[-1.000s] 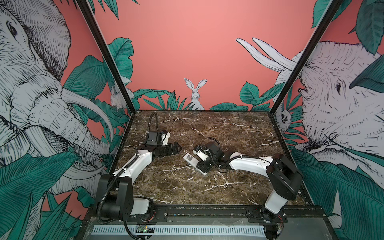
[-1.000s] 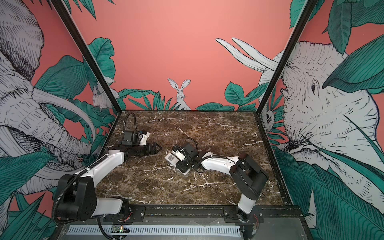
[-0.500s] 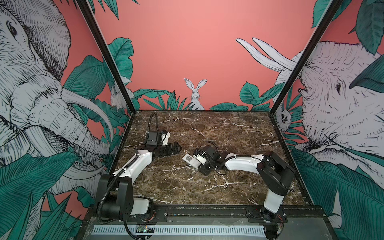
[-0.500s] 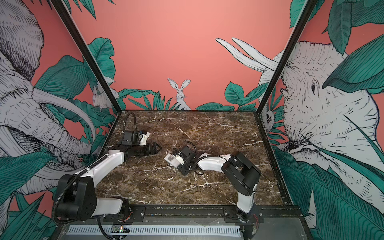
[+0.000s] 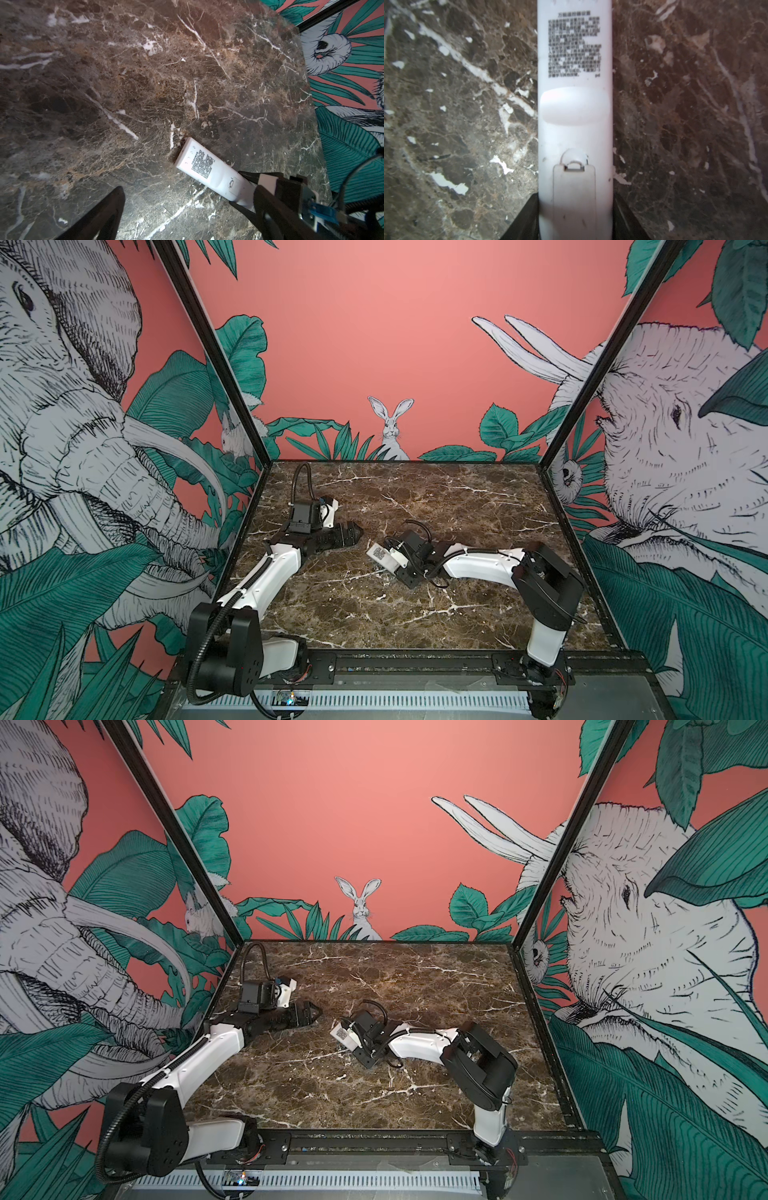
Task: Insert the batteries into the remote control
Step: 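Grasp the remote with the right gripper and lift it toward the left gripper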
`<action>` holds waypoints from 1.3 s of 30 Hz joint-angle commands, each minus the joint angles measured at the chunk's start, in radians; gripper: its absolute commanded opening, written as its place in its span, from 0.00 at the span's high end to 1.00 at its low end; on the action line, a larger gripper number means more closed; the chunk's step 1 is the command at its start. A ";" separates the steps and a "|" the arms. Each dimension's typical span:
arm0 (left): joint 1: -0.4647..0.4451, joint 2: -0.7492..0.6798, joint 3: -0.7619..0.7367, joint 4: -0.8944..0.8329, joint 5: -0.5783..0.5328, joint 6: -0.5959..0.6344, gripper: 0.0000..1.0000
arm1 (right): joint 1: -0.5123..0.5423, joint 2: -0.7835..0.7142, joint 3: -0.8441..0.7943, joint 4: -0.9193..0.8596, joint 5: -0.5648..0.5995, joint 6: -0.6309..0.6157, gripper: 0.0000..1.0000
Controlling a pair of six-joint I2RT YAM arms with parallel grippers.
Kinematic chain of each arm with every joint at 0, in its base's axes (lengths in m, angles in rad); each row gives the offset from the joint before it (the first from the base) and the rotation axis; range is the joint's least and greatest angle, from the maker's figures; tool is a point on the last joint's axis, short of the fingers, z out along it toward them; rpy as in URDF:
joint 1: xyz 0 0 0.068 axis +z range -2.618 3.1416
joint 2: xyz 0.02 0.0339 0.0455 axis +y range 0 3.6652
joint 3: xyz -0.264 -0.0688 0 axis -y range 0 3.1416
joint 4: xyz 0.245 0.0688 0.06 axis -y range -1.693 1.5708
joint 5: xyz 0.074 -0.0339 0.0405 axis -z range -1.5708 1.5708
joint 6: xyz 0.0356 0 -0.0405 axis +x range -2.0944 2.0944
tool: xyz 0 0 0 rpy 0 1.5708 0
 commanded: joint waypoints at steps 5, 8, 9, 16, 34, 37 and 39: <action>0.004 -0.106 -0.107 0.203 0.129 -0.043 0.02 | -0.110 -0.136 0.007 0.121 -0.266 0.108 0.70; -0.003 -0.141 -0.140 0.303 0.213 -0.069 0.02 | -0.162 -0.176 -0.001 0.177 -0.395 0.168 0.71; -0.007 -0.151 -0.147 0.340 0.230 -0.078 0.02 | -0.178 -0.192 -0.001 0.189 -0.431 0.187 0.72; -0.056 -0.147 -0.185 0.630 0.354 -0.162 0.01 | -0.271 -0.278 0.007 0.318 -0.732 0.337 0.72; -0.138 -0.006 -0.071 1.160 0.487 -0.394 0.01 | -0.334 -0.241 -0.085 1.200 -1.111 1.069 0.73; -0.141 0.018 -0.038 1.186 0.501 -0.421 0.01 | -0.334 -0.232 -0.092 1.300 -1.124 1.139 0.75; -0.142 0.029 -0.022 1.214 0.510 -0.439 0.01 | -0.333 -0.204 -0.097 1.336 -1.130 1.163 0.75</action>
